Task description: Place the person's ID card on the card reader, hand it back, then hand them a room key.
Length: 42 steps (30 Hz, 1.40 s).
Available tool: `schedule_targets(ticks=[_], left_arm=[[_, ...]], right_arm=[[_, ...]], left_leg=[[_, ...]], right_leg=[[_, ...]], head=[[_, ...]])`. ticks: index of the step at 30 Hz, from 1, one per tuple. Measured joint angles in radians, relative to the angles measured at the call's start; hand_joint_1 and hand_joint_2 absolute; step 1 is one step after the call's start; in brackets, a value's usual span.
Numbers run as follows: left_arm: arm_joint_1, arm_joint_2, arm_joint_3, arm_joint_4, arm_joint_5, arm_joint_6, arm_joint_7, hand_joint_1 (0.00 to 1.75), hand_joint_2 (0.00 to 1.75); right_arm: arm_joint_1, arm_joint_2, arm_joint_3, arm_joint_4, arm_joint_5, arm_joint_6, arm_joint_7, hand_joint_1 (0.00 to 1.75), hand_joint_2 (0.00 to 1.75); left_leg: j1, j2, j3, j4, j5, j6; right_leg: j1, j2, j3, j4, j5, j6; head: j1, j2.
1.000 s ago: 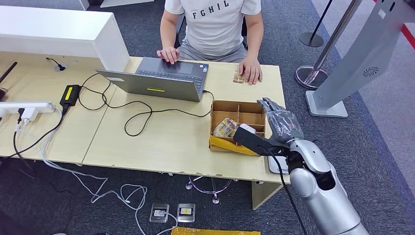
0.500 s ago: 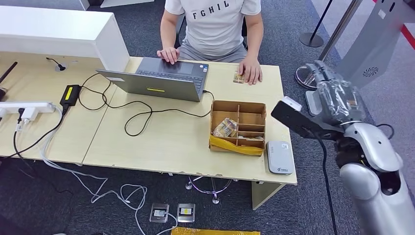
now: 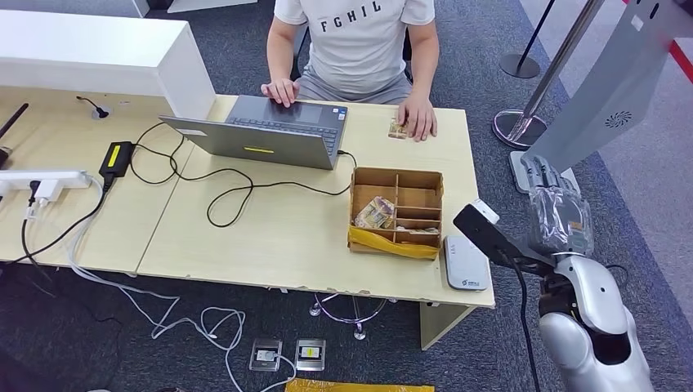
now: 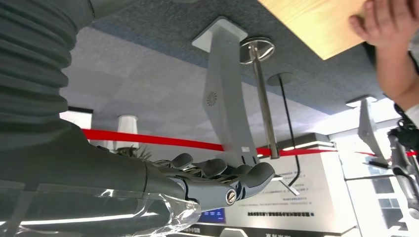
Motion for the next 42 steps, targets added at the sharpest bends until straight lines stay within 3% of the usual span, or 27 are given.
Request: schedule_targets(ticks=[10, 18, 30, 42], left_arm=[[-0.001, -0.011, 0.0, 0.0, 0.009, -0.002, 0.024, 0.0, 0.0], [-0.001, -0.013, 0.0, 0.0, 0.025, 0.005, 0.059, 0.0, 0.0], [-0.001, -0.017, 0.0, 0.0, 0.035, 0.016, 0.06, 0.0, 0.0], [-0.004, -0.018, 0.0, 0.0, 0.046, 0.022, 0.06, 0.0, 0.0]], right_arm=[[0.042, 0.076, 0.05, 0.01, 0.002, 0.018, -0.012, 0.0, 1.75], [0.055, 0.136, 0.088, 0.072, 0.028, -0.027, -0.025, 0.0, 1.75], [0.055, 0.172, 0.106, 0.124, 0.035, -0.038, -0.029, 0.0, 1.75], [0.023, 0.236, 0.154, 0.262, 0.052, -0.149, -0.042, 0.0, 1.75]], left_leg=[[0.0, 0.0, -0.001, 0.0, 0.0, 0.0], [0.0, 0.0, -0.001, 0.0, 0.0, 0.0], [0.0, 0.0, -0.001, 0.0, 0.0, -0.001], [0.001, 0.0, -0.001, 0.0, 0.0, -0.001]], right_leg=[[0.0, 0.0, 0.0, 0.0, 0.0, 0.0], [0.0, 0.0, 0.0, 0.0, -0.001, -0.001], [0.0, 0.0, 0.0, 0.0, -0.001, -0.001], [0.001, 0.0, 0.0, 0.0, -0.001, -0.001]], head=[[0.0, 0.0], [0.0, 0.0], [0.0, 0.0], [0.0, 0.0]])
